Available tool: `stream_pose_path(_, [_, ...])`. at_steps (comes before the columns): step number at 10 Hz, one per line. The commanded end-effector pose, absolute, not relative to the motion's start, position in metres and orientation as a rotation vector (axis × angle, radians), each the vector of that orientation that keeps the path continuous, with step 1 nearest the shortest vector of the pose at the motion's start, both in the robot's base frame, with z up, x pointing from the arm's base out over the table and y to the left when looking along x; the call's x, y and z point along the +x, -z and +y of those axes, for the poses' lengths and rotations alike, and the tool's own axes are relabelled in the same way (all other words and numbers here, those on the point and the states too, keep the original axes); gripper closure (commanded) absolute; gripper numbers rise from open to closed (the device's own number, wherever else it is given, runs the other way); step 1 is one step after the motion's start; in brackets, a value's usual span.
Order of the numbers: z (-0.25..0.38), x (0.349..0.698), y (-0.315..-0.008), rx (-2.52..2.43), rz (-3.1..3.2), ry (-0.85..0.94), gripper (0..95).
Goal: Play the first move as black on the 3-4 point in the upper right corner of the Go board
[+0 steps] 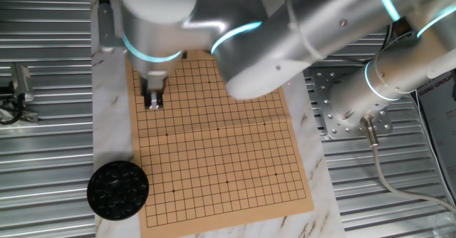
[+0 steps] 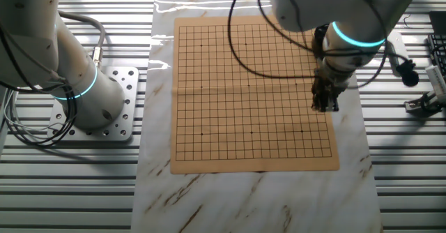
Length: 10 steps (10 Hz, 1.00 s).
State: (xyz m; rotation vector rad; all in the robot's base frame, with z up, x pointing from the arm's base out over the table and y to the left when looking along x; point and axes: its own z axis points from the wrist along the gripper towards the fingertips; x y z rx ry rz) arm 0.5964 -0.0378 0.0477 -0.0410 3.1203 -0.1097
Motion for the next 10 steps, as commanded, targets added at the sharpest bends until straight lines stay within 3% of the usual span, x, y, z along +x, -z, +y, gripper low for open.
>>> stream_pose_path(1, [-0.040,0.598,-0.044,-0.040,3.120,0.084,95.0])
stream_pose_path(10, [-0.063,0.599,-0.046,-0.079,3.125,0.066,95.0])
